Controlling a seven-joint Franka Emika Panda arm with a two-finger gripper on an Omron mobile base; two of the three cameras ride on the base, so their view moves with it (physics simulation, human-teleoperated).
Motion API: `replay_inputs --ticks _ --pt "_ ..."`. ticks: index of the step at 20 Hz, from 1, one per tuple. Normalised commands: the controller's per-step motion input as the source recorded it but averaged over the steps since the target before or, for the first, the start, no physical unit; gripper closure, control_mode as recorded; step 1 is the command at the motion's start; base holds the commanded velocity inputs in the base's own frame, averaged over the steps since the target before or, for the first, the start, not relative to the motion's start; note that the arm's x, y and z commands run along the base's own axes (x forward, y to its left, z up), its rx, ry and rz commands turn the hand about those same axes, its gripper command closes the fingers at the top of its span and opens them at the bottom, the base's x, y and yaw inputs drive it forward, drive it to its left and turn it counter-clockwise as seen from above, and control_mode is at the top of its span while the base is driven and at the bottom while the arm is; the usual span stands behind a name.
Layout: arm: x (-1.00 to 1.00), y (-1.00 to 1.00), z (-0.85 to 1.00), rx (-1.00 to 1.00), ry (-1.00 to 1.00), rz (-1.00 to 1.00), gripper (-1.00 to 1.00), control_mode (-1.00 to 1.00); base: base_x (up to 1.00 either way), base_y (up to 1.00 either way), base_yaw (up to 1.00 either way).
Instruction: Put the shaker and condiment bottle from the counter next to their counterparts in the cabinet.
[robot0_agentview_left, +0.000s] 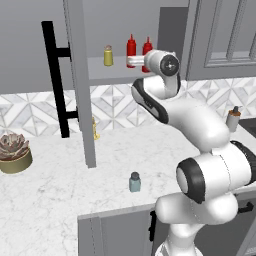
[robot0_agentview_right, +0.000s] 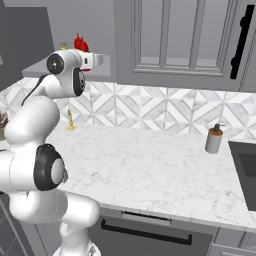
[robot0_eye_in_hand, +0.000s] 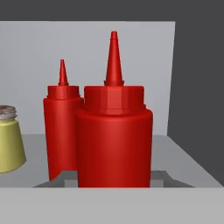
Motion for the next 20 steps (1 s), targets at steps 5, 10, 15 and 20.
replay_inputs --ticks 5,10,15,20 --pt "0.41 0.00 -0.17 0.00 0.00 0.00 1.00 -1.00 0.00 0.00 0.00" --pt "0.23 0.03 -0.21 0.00 0.00 0.00 -1.00 -1.00 0.00 0.00 0.00" --pt "-0.26 0.10 -0.06 0.00 -0.05 0.00 -1.00 -1.00 0.00 0.00 0.00" --pt "-0.74 0.12 0.06 0.00 -0.12 0.00 -1.00 -1.00 0.00 0.00 0.00"
